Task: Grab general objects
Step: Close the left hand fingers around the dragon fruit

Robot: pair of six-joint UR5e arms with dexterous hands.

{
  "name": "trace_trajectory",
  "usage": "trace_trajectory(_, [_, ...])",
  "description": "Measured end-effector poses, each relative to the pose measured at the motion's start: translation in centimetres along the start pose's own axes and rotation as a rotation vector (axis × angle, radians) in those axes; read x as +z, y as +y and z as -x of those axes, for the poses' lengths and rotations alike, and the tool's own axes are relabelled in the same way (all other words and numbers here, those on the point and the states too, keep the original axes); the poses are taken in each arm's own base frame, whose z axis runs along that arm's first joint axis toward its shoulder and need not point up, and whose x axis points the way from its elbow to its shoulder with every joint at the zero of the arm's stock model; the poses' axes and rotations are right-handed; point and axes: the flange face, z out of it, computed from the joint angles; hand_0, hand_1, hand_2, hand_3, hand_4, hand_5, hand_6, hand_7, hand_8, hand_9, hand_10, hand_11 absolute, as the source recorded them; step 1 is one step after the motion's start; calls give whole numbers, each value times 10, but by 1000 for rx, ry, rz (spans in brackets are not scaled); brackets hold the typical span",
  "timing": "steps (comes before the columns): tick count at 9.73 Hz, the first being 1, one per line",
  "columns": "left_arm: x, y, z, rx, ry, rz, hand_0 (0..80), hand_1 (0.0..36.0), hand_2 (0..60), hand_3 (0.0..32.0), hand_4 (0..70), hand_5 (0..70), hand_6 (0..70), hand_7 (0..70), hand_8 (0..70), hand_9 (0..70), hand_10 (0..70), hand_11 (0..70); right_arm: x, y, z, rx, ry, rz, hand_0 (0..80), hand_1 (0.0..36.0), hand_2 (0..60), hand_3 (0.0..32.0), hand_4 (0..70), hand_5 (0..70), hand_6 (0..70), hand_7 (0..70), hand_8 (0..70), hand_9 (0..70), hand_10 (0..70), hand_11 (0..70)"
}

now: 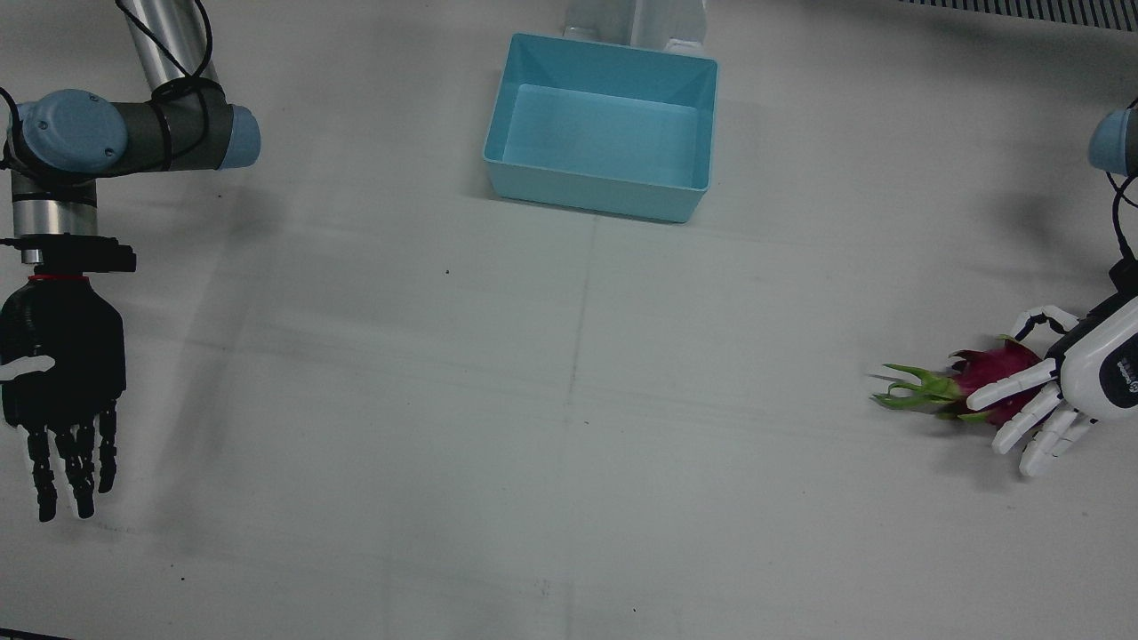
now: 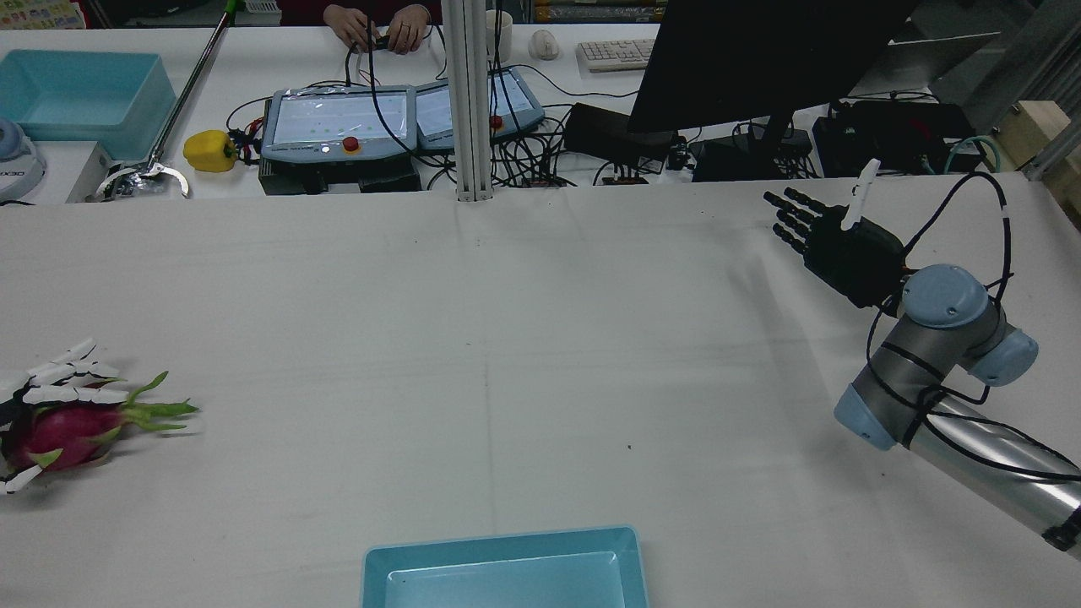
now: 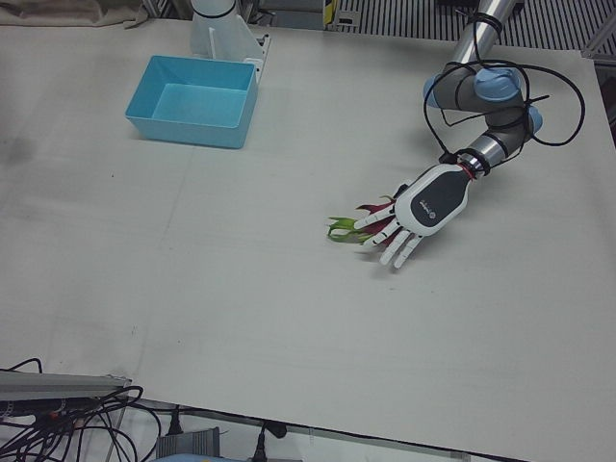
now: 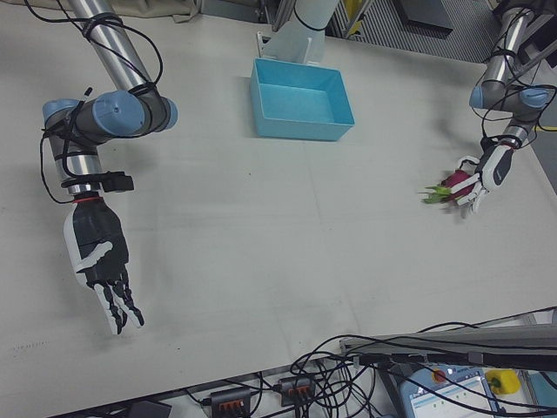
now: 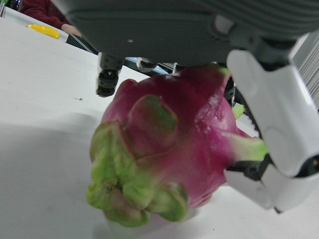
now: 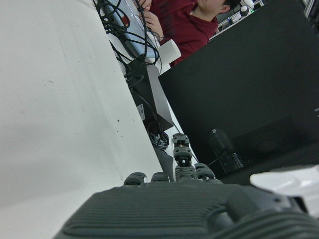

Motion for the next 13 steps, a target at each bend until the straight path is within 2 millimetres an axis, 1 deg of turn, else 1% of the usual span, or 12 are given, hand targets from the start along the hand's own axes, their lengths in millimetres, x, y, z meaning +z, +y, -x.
trace_trajectory(1, [0, 0, 0, 0, 0, -1, 732, 360, 600, 0, 700, 700, 488, 700, 362, 357, 474, 682, 0, 0, 0, 0, 0, 0, 0, 0, 0, 0, 0, 0, 0, 0, 0, 0, 0, 0])
trace_trajectory(2, [0, 0, 0, 0, 0, -3, 800, 360, 600, 0, 700, 700, 700, 700, 561, 595, 700, 700, 0, 0, 0, 0, 0, 0, 0, 0, 0, 0, 0, 0, 0, 0, 0, 0, 0, 0])
trace_trajectory(3, [0, -1, 0, 0, 1, -5, 800, 360, 600, 0, 700, 700, 700, 700, 677, 700, 700, 700, 0, 0, 0, 0, 0, -1, 0, 0, 0, 0, 0, 0, 0, 0, 0, 0, 0, 0])
trace_trajectory(4, [0, -1, 0, 0, 2, -9, 800, 360, 600, 0, 700, 700, 700, 700, 700, 700, 700, 700, 0, 0, 0, 0, 0, -1, 0, 0, 0, 0, 0, 0, 0, 0, 0, 0, 0, 0])
trace_trajectory(9, [0, -2, -4, -11, 17, -13, 800, 360, 600, 0, 700, 700, 700, 700, 700, 700, 700, 700, 0, 0, 0, 0, 0, 0, 0, 0, 0, 0, 0, 0, 0, 0, 0, 0, 0, 0])
trace_trajectory(11, [3, 0, -15, -55, 42, -7, 800, 360, 600, 0, 700, 700, 700, 700, 693, 700, 700, 700, 0, 0, 0, 0, 0, -1, 0, 0, 0, 0, 0, 0, 0, 0, 0, 0, 0, 0])
trace_trajectory(13, [7, 1, -35, -125, 77, -3, 800, 360, 600, 0, 700, 700, 700, 700, 686, 700, 700, 700, 0, 0, 0, 0, 0, -1, 0, 0, 0, 0, 0, 0, 0, 0, 0, 0, 0, 0])
